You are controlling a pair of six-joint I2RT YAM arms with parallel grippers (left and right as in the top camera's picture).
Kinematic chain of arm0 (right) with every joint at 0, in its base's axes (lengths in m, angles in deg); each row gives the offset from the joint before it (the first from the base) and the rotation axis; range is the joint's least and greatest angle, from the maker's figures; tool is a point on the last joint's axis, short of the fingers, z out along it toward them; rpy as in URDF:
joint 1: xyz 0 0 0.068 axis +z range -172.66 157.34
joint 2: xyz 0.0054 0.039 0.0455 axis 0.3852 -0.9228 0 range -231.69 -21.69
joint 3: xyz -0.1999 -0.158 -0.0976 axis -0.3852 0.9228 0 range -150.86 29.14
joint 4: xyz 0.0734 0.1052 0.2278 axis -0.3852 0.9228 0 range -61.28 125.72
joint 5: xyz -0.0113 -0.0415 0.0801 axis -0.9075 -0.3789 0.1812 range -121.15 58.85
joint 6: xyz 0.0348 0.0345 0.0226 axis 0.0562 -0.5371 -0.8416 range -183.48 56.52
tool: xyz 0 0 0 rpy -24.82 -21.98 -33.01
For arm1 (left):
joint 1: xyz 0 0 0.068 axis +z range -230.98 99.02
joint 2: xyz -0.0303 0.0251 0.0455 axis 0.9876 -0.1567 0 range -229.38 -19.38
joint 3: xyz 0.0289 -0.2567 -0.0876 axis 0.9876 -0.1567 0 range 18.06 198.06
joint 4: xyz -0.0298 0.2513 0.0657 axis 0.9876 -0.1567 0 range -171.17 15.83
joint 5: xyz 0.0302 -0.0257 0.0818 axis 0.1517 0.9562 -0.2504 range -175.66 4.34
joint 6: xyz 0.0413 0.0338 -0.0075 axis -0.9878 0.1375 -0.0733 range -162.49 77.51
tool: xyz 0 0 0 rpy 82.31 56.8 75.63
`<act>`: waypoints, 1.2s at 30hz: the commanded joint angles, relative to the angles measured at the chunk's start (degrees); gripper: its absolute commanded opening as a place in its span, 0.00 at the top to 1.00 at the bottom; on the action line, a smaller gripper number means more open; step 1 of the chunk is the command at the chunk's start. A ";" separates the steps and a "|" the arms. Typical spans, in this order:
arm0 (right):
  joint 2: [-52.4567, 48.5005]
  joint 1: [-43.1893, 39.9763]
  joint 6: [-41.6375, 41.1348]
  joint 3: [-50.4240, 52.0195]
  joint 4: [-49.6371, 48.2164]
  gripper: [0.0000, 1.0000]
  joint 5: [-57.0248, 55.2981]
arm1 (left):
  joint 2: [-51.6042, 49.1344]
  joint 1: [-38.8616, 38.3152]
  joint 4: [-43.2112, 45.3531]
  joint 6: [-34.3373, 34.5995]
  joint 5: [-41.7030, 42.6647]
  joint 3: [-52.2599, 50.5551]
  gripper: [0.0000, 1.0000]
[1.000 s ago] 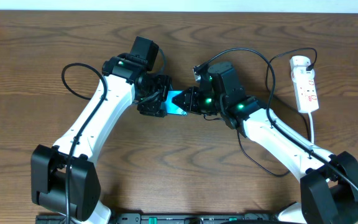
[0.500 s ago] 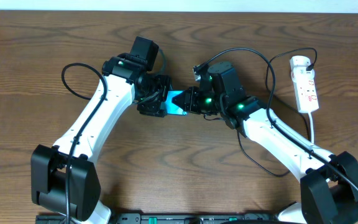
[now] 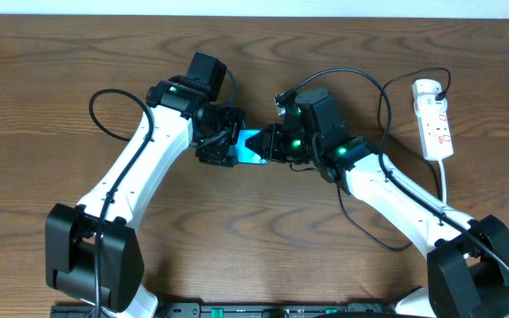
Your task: Plug charger to phone and switch on socket
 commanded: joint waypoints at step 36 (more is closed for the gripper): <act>-0.57 -5.35 2.16 -0.74 3.04 0.99 -0.37 | 0.09 11.61 0.11 -24.90 2.29 -0.17 0.20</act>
